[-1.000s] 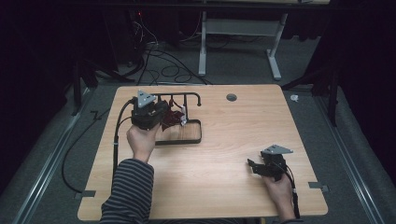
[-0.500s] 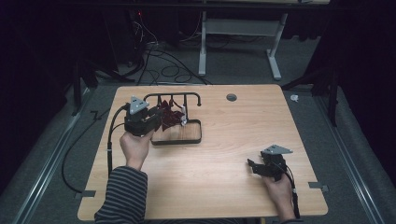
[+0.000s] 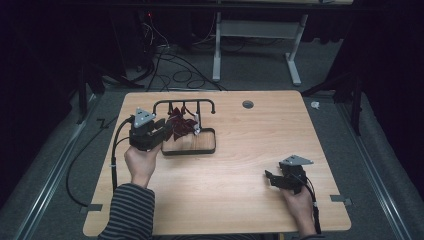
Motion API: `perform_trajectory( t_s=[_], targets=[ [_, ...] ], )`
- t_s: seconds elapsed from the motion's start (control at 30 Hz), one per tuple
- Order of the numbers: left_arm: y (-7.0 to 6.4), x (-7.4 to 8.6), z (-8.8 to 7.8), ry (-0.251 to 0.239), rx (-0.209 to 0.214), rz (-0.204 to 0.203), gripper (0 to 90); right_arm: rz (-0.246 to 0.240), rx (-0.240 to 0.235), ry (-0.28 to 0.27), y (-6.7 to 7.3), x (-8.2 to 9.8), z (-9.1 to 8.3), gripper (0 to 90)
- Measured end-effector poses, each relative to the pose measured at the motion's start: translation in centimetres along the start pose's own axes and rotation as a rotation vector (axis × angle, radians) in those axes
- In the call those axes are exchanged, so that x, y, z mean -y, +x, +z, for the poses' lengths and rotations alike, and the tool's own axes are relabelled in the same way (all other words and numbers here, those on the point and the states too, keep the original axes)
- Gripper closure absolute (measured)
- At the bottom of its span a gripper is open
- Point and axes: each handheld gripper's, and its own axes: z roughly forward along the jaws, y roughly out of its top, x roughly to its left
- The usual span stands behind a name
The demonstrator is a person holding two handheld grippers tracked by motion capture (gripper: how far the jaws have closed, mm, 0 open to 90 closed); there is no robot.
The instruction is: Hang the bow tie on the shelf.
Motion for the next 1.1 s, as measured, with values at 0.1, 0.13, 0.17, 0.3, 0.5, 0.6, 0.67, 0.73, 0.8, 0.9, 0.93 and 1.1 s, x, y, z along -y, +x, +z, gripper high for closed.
perform_trajectory(
  t_s=[0.1,0.13,0.17,0.3,0.5,0.6,0.67,0.73,0.8,0.9,0.93,1.1],
  targets=[
    [0.1,0.2,-0.2,0.000,0.002,-0.002,71.9,0.001,0.000,0.000,0.0,0.0,0.0,33.3],
    [0.1,0.2,-0.3,-0.001,0.002,-0.002,71.8,0.000,0.000,0.000,0.0,0.0,0.0,33.3],
    [0.1,0.3,-0.4,-0.002,0.003,-0.003,71.8,0.001,0.001,0.001,0.0,0.0,0.0,33.3],
    [0.2,0.6,-0.8,0.000,0.004,-0.004,71.1,0.001,0.000,-0.001,0.0,0.0,0.0,33.3],
    [0.3,1.4,-1.3,0.008,0.002,-0.006,69.7,0.001,0.000,-0.001,0.0,0.0,0.0,33.3],
    [0.5,1.8,-1.4,0.014,0.001,-0.015,69.2,0.002,0.001,0.000,0.0,0.0,0.0,33.4],
    [0.6,2.1,-1.6,0.014,0.001,-0.019,69.1,0.001,0.002,0.000,0.0,0.0,0.0,33.4],
    [0.6,2.3,-1.7,0.013,0.002,-0.023,68.9,0.001,0.002,0.001,0.0,0.0,0.0,33.4],
    [0.7,2.5,-1.8,0.013,0.005,-0.028,68.4,0.001,0.002,0.001,0.0,0.0,0.0,33.4],
    [0.6,2.8,-2.0,0.013,0.007,-0.028,67.6,0.001,0.003,0.001,0.0,0.0,0.0,33.4],
    [0.6,3.0,-2.0,0.015,0.006,-0.026,67.3,-0.002,0.002,0.000,0.0,0.0,0.0,33.4],
    [0.4,3.6,-2.2,0.022,0.006,-0.031,65.5,0.000,0.003,0.001,0.0,0.0,0.0,33.4]
  ],
)
